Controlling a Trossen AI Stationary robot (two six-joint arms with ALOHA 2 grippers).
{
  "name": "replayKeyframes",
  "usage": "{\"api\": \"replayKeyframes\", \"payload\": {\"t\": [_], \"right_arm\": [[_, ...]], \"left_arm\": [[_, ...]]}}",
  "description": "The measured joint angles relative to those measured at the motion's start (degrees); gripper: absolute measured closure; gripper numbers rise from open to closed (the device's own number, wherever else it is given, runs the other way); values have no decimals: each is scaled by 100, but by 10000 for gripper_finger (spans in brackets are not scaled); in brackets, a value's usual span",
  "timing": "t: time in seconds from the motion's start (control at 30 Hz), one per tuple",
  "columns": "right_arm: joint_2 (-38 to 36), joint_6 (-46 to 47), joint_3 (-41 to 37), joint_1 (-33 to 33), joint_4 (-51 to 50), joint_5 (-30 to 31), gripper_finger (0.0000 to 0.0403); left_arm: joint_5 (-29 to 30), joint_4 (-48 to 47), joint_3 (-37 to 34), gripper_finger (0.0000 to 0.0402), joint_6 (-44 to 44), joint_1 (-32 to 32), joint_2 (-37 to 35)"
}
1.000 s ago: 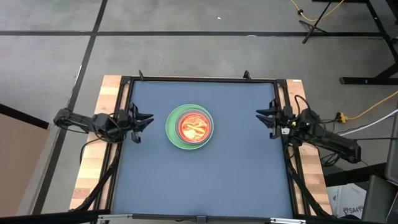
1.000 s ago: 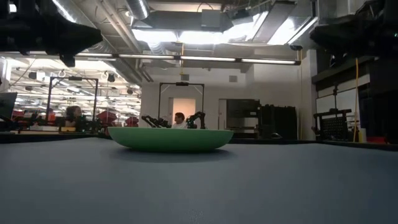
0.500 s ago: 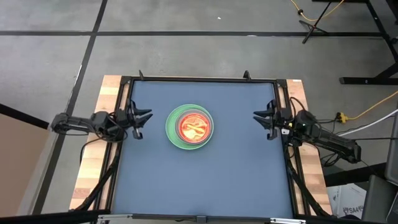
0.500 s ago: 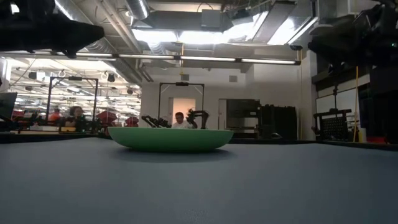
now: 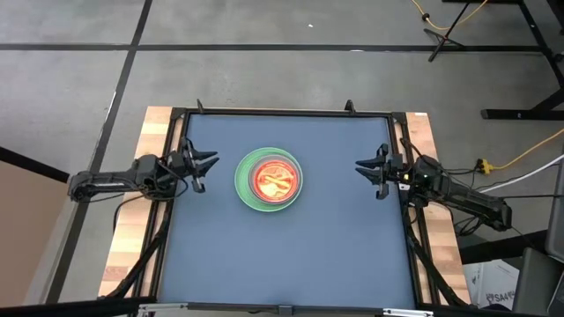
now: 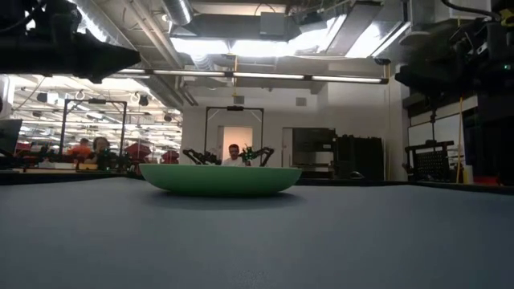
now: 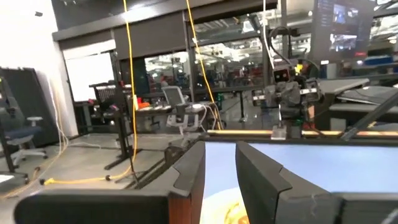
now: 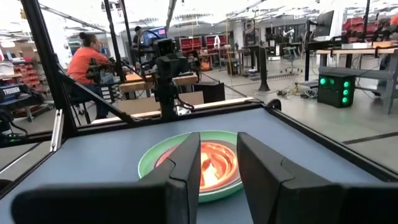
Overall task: Stack plastic plates
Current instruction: Return to Home Position
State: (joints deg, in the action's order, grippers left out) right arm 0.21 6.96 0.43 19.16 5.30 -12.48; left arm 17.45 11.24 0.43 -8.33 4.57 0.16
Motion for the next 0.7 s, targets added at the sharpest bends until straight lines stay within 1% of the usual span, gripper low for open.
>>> {"api": "replayKeyframes", "payload": {"t": [0.2, 0.5, 0.7], "right_arm": [[4, -1, 0, 0, -234, 49, 308], [2, 0, 0, -1, -243, 107, 308], [4, 0, 0, 0, -243, 108, 308]], "left_arm": [[-322, -342, 2, 319, 309, 230, 2], [-325, -847, 2, 319, 634, 304, 2], [-324, -843, 2, 319, 613, 303, 2]]}}
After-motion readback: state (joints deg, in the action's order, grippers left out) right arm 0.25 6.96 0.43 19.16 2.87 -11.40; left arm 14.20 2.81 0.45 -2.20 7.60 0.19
